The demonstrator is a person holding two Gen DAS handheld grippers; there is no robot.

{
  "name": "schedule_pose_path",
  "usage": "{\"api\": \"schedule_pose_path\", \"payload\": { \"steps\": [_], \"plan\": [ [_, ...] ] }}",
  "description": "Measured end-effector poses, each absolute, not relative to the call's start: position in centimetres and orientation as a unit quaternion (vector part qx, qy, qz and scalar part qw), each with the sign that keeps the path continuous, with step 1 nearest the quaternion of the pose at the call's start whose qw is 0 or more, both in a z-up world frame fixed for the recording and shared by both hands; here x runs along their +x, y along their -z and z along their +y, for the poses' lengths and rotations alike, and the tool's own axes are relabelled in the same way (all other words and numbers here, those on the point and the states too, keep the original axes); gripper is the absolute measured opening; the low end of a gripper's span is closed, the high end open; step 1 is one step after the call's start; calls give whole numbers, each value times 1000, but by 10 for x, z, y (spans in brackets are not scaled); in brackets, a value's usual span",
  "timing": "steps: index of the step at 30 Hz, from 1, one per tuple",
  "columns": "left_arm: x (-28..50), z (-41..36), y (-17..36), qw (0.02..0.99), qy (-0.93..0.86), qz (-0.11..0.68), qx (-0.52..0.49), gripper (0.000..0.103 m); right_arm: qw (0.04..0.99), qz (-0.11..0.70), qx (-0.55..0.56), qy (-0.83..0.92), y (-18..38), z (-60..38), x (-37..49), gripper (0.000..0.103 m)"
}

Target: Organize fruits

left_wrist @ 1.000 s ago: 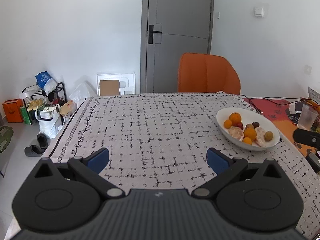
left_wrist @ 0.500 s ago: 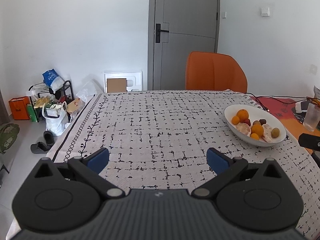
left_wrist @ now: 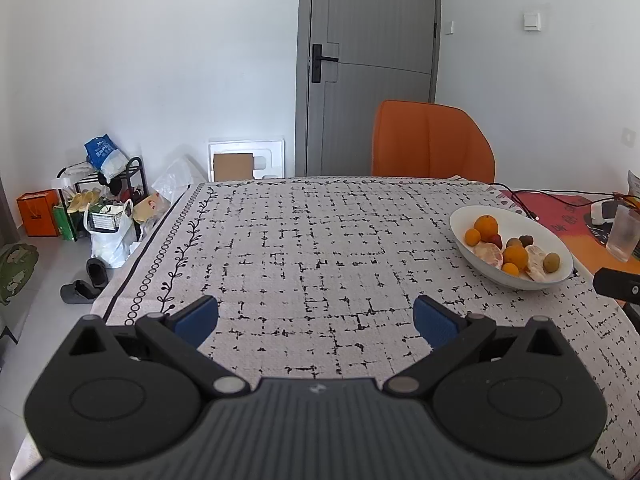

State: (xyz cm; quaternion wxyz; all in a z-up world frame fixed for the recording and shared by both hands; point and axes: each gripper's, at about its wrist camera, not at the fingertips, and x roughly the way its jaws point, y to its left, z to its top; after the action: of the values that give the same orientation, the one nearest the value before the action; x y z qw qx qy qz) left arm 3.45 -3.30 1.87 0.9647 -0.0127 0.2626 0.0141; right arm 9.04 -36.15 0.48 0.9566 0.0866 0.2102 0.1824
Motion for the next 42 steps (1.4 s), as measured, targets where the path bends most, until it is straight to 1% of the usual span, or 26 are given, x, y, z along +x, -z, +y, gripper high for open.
{"api": "schedule_pose_path", "payload": {
  "steps": [42],
  "plan": [
    [33,-29,-18,964,-16,267,-16,103,957,214,66,-183,-4,-351,91,103]
  ]
}}
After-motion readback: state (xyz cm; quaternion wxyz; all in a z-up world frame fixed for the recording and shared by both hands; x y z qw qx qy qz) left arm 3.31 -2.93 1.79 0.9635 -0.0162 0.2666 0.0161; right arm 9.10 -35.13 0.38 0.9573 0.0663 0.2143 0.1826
